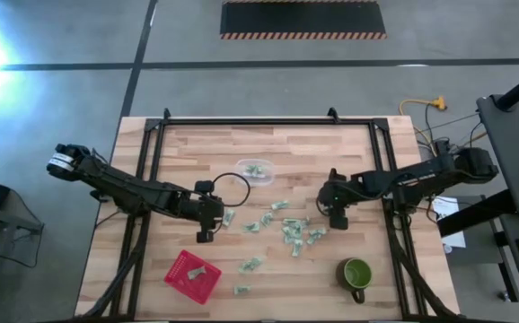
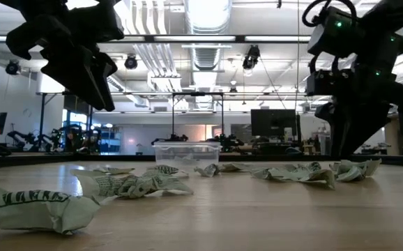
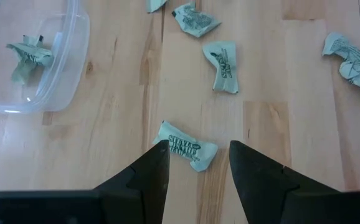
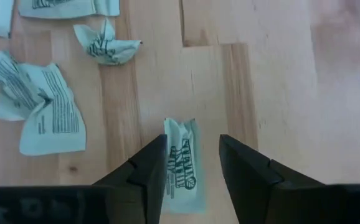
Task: Pick and place items into bin
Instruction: Put the stevia packet into the transparent bin
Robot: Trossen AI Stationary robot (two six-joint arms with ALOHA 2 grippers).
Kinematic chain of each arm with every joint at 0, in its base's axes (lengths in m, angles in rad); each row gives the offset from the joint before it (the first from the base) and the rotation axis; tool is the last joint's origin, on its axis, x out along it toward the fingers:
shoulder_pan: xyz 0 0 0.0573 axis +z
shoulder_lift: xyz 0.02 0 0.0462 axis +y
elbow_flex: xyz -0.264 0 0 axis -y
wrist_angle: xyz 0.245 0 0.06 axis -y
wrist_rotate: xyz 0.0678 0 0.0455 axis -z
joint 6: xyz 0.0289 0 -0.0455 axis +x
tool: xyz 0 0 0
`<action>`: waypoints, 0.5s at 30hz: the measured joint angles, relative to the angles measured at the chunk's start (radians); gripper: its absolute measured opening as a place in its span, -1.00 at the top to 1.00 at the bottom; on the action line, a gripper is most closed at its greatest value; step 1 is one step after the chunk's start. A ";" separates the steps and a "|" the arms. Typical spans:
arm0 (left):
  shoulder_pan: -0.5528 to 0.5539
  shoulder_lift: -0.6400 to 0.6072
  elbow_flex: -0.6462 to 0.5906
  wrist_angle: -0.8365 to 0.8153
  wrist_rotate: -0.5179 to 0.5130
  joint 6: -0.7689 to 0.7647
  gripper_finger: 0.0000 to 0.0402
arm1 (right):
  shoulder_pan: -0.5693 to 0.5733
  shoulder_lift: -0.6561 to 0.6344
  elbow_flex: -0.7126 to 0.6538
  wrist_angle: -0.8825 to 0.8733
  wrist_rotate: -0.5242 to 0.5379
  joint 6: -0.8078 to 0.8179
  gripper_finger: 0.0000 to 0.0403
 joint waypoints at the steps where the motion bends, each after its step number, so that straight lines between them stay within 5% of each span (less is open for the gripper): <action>1: 0.000 0.000 0.000 0.000 0.000 0.000 0.25 | 0.002 0.007 -0.009 0.020 0.001 0.008 0.31; 15: 0.000 0.000 0.000 0.002 0.000 0.000 0.25 | 0.021 0.052 -0.042 0.070 0.018 0.048 0.15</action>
